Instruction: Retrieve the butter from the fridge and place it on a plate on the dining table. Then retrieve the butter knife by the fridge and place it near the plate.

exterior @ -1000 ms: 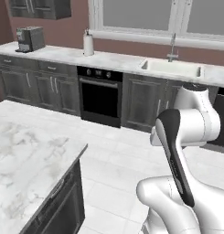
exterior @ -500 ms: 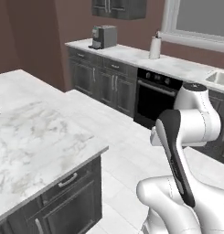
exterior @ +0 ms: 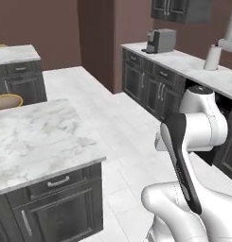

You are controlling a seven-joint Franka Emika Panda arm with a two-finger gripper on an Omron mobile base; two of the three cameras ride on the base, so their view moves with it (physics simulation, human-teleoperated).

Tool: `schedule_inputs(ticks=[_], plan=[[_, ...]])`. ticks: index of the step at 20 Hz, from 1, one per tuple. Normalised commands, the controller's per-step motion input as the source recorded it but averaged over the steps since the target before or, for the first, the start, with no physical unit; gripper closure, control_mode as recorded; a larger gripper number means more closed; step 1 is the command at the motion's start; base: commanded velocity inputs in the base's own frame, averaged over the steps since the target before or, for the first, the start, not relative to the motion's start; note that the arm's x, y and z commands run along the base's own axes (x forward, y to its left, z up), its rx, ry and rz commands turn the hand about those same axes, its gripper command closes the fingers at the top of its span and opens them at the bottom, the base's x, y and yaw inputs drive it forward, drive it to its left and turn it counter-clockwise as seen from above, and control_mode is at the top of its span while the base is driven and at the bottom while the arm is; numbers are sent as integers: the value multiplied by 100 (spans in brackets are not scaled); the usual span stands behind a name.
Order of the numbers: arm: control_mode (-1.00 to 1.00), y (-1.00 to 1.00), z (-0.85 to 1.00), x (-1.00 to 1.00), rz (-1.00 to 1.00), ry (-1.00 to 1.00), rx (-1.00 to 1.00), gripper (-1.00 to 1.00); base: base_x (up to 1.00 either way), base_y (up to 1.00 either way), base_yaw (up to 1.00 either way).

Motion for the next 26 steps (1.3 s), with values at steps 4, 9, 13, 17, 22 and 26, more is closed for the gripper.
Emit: schedule_inputs(ticks=[4, 9, 13, 17, 22, 26], plan=[[100, 0, 0, 0, 0, 0, 0, 100, 0, -100, 43], [100, 0, 0, 0, 0, 0, 0, 100, 8, -100, 36], [100, 0, 0, 0, 0, 0, 0, 100, 59, -97, 17], [100, 0, 0, 0, 0, 0, 0, 100, 100, -36, -6], [100, 0, 0, 0, 0, 0, 0, 100, 100, -17, -6], [100, 0, 0, 0, 0, 0, 0, 100, 100, -1, -1]])
